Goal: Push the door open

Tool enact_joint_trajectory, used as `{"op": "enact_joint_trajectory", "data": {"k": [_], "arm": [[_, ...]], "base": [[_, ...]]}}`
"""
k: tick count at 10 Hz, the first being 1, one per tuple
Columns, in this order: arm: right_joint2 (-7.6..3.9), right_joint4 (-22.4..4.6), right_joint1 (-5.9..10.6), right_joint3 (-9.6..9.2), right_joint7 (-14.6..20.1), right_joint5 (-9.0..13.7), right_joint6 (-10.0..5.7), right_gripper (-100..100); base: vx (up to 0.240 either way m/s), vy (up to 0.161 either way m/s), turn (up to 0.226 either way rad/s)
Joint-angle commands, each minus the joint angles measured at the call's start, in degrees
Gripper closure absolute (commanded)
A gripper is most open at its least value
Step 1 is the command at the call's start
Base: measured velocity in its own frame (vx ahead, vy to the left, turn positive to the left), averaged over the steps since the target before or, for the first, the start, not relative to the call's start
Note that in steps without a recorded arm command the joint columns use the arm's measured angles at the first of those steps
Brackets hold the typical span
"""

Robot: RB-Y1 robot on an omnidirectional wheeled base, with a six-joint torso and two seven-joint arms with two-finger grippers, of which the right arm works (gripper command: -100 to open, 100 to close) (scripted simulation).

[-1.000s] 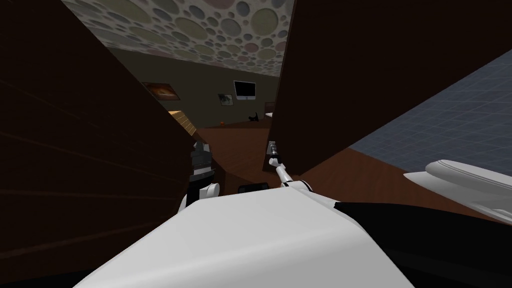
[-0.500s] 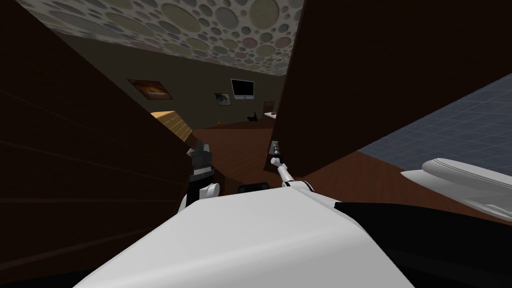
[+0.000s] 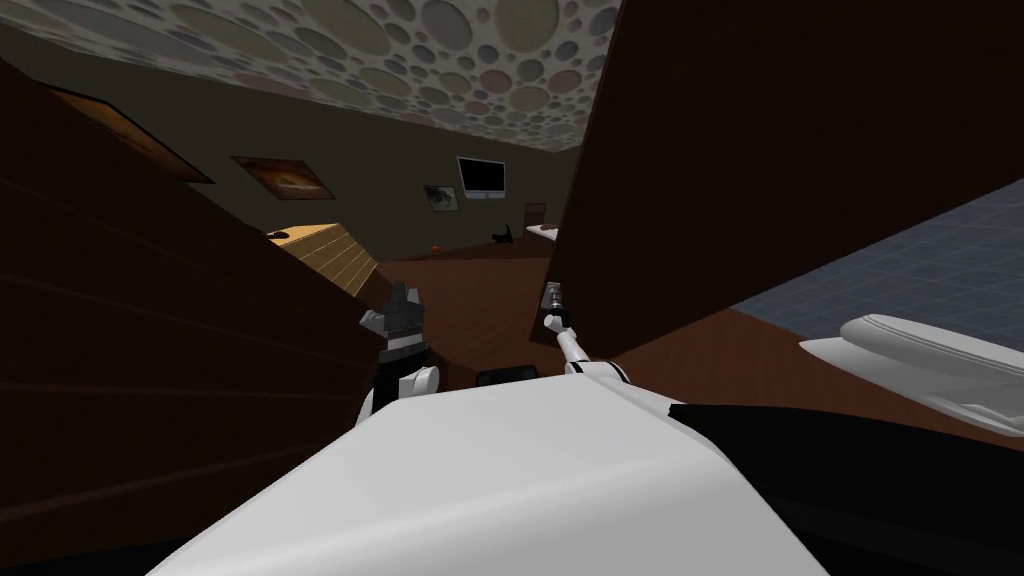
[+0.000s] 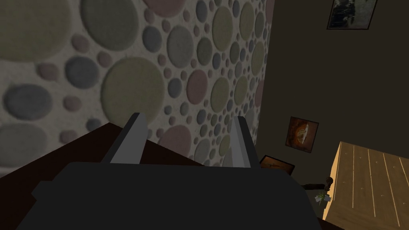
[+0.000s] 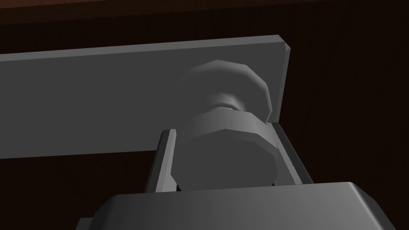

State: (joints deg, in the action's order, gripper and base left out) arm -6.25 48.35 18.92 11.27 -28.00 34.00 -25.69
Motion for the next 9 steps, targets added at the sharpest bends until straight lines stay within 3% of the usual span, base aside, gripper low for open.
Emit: {"op": "enact_joint_trajectory", "data": {"k": [1,9], "arm": [[-0.19,0.2,-0.1,0.94,-0.6,0.5,-0.04,100],[-1.32,-0.1,-0.24,5.42,-3.1,3.1,-0.82,100]], "base": [[0.181,0.029,-0.054],[0.187,0.047,-0.049]]}}
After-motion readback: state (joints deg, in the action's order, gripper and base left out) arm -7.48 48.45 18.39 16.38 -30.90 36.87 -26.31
